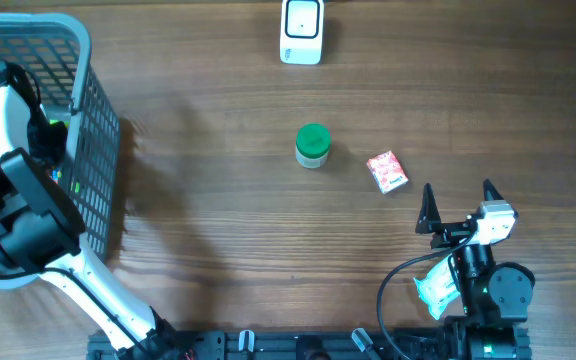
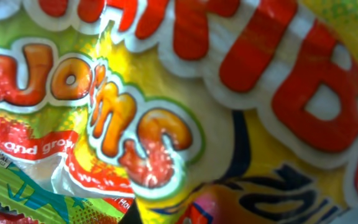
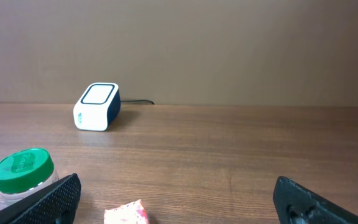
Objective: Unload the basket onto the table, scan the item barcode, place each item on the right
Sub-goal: 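Grasp the Haribo gummy bag in the basket with the left gripper, then place the Haribo bag on the table left of the jar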
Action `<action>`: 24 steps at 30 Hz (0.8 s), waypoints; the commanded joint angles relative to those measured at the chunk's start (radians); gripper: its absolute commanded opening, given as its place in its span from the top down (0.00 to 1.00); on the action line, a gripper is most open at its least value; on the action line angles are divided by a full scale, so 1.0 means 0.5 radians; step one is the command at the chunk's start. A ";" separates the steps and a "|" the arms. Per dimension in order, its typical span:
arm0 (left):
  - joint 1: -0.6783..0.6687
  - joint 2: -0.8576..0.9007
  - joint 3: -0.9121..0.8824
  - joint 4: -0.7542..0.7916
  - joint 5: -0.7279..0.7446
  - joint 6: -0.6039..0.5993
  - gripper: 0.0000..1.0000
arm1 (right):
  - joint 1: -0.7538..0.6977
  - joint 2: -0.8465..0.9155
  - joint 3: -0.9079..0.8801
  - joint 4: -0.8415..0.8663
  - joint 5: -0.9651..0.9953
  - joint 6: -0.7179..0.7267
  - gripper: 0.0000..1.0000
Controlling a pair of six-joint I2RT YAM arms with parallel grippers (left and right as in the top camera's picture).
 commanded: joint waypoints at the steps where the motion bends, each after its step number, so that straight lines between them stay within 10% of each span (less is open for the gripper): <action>1: 0.011 -0.065 0.033 -0.069 0.239 -0.081 0.96 | 0.002 -0.013 -0.002 0.007 0.021 0.027 0.00; 10: 0.011 -1.407 0.112 -0.060 0.562 -0.301 0.96 | 0.002 -0.013 -0.002 0.007 0.021 0.027 0.00; 12: -0.036 -1.682 0.112 -0.104 1.021 -0.298 0.96 | 0.002 -0.013 -0.002 0.007 0.021 0.027 0.00; 19: -1.139 -2.029 -0.044 -0.336 1.072 -0.265 0.96 | 0.002 -0.013 -0.002 0.007 0.021 0.027 0.00; 24: -1.628 -1.906 -0.857 -0.025 0.650 -0.699 0.96 | 0.002 -0.013 -0.002 0.007 0.021 0.027 0.00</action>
